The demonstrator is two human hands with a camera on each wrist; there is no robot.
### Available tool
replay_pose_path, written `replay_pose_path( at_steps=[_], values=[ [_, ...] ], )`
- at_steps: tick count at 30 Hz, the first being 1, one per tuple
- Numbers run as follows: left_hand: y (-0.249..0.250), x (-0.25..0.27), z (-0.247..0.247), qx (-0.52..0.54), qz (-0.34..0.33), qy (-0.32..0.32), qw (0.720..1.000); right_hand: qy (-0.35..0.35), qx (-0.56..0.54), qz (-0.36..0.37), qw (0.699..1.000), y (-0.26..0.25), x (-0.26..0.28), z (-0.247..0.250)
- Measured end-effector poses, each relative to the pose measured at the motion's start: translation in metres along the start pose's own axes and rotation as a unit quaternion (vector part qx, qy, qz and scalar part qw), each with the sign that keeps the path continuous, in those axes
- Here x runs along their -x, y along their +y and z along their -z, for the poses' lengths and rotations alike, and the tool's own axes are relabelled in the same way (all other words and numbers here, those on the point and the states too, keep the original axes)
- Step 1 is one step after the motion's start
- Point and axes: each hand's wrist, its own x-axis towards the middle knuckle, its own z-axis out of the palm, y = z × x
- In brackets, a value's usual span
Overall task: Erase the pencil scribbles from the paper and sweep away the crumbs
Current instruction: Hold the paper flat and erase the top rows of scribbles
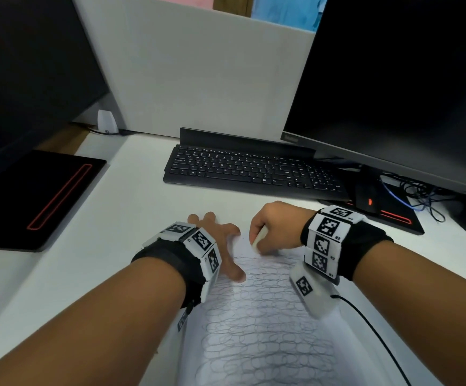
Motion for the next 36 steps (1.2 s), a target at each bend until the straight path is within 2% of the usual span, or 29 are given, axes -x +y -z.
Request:
replay_pose_path(
  at_steps=[2, 6, 10, 13, 17, 22, 24, 29, 34, 36],
  values=[
    [0.0, 0.001, 0.0, 0.004, -0.001, 0.003, 1.0, 0.036, -0.011, -0.017, 0.999, 0.004, -0.001, 0.002],
    [0.0, 0.001, 0.001, 0.003, 0.0, 0.0, 1.0, -0.008, 0.017, 0.014, 1.0, -0.001, 0.002, 0.0],
    [0.001, 0.002, 0.0, 0.003, 0.0, 0.005, 1.0, 0.034, 0.002, -0.017, 0.999, 0.005, 0.0, 0.003],
    [0.001, 0.001, 0.002, -0.001, 0.003, -0.002, 1.0, -0.009, 0.01, 0.007, 1.0, 0.0, 0.003, -0.002],
    [0.002, 0.001, 0.002, -0.002, 0.004, -0.008, 1.0, 0.041, -0.006, -0.022, 0.999, 0.011, 0.0, -0.001],
    [0.012, -0.001, 0.007, -0.04, -0.014, 0.009, 0.999, 0.027, -0.007, -0.014, 1.0, 0.011, -0.002, 0.0],
    [0.021, -0.002, 0.012, -0.033, -0.032, 0.004, 0.999, 0.033, -0.01, -0.014, 0.999, 0.012, -0.002, -0.001],
    [0.024, -0.003, 0.01, -0.006, -0.029, -0.003, 1.0, 0.044, -0.012, -0.021, 0.999, 0.012, 0.0, 0.0],
    [0.02, -0.008, 0.008, -0.009, -0.032, -0.005, 0.999, -0.001, 0.002, 0.006, 1.0, 0.006, 0.005, -0.003],
    [0.02, -0.009, 0.007, -0.007, -0.036, -0.006, 0.999, 0.027, -0.01, -0.02, 0.999, 0.011, 0.003, -0.001]
  ],
)
